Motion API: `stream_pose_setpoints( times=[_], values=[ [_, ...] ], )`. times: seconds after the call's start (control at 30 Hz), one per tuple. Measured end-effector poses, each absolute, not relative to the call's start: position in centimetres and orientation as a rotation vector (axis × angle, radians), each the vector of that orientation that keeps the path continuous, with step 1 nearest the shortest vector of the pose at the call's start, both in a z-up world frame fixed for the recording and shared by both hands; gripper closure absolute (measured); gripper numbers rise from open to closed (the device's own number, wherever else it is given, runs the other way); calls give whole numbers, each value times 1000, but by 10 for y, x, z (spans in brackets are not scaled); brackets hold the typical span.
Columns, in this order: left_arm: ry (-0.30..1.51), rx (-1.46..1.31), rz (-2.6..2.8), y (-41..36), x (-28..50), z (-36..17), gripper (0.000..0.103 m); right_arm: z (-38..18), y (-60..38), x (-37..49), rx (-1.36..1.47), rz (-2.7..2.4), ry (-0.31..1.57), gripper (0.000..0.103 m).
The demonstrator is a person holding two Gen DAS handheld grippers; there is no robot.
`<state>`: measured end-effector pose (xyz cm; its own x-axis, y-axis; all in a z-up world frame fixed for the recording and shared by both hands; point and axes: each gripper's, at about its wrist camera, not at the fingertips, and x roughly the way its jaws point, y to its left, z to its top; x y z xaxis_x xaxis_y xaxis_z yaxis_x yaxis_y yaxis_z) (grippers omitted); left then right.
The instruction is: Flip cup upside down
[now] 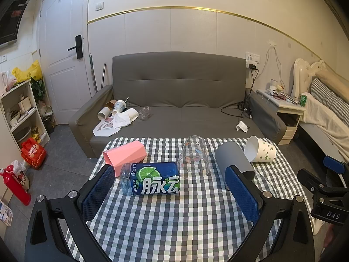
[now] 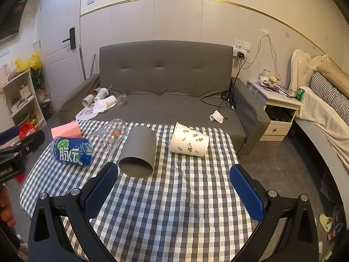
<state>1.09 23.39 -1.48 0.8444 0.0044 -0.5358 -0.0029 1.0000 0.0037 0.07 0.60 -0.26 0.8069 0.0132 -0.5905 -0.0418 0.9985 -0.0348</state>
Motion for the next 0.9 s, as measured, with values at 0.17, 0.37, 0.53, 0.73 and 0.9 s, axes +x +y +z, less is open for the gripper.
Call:
stream_pose_setpoints(
  times=[0.17, 0.37, 0.53, 0.73, 0.9],
  values=[
    [565, 2, 4, 234, 11, -15, 0, -4, 8, 1, -47, 30, 632, 0],
    [561, 0, 5, 235, 10, -14, 0, -3, 8, 1, -47, 31, 631, 0],
    [562, 2, 6, 236, 10, -14, 0, -3, 7, 1, -46, 30, 632, 0],
    [561, 2, 6, 236, 10, -14, 0, -3, 7, 1, -45, 31, 632, 0],
    [563, 4, 7, 236, 10, -14, 0, -6, 11, 1, -46, 33, 636, 0]
  ],
)
